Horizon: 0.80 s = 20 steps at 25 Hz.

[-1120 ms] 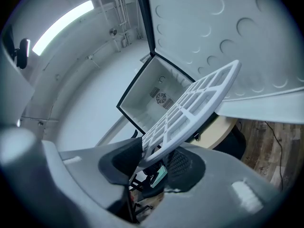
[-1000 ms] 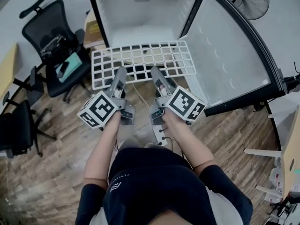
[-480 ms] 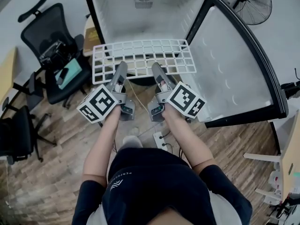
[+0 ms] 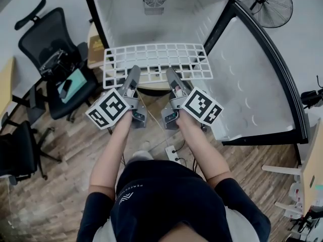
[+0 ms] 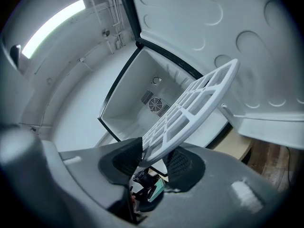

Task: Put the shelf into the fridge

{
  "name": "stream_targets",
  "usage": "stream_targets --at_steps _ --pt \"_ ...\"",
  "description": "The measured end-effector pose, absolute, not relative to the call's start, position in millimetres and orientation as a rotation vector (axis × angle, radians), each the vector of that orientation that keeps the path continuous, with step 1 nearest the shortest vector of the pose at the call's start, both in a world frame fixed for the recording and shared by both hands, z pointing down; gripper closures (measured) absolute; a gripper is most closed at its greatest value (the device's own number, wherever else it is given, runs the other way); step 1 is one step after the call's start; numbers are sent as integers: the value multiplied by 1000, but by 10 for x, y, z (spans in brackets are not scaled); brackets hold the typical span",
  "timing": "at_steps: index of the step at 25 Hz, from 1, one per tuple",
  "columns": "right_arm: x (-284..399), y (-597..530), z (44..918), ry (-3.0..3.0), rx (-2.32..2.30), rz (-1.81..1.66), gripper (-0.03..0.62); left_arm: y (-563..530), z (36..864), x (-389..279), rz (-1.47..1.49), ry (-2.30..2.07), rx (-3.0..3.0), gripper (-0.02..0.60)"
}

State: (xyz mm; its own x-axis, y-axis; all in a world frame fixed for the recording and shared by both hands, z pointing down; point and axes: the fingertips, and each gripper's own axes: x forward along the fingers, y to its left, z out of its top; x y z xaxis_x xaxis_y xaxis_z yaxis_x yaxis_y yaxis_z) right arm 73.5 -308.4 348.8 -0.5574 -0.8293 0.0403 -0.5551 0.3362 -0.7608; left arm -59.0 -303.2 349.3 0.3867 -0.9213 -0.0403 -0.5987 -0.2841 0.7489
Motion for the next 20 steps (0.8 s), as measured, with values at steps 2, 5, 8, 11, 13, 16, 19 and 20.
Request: stream_targets --at_steps 2,5,8,11,13,16,19,20 --pt "731 -3133 3500 2252 -1238 -1068 463 -3085 3515 -593 -636 -1293 1990 456" --pt "726 -3187 3529 2249 -1257 -1067 464 -3150 3560 -599 -637 -1277 1983 456" --pt "738 -3229 3562 2242 -1277 -1065 464 -3207 3607 -586 -635 -1258 1979 456" --pt "776 -3269 3585 2228 -1294 -1065 465 -3262 3633 -550 -628 -1243 1981 456" --pt "799 -3293 3599 2221 -1304 -1063 466 -3294 3656 -527 -623 -1232 1980 456" --pt "810 -3329 3610 2219 -1314 -1056 467 -3341 3681 -517 -621 -1220 1976 456" --pt "803 -3368 3627 2223 -1320 -1051 468 -3383 3711 -522 -622 -1211 1967 456" --pt "804 -3378 3635 2223 -1321 -1051 468 -3394 3720 -522 -622 -1210 1965 456"
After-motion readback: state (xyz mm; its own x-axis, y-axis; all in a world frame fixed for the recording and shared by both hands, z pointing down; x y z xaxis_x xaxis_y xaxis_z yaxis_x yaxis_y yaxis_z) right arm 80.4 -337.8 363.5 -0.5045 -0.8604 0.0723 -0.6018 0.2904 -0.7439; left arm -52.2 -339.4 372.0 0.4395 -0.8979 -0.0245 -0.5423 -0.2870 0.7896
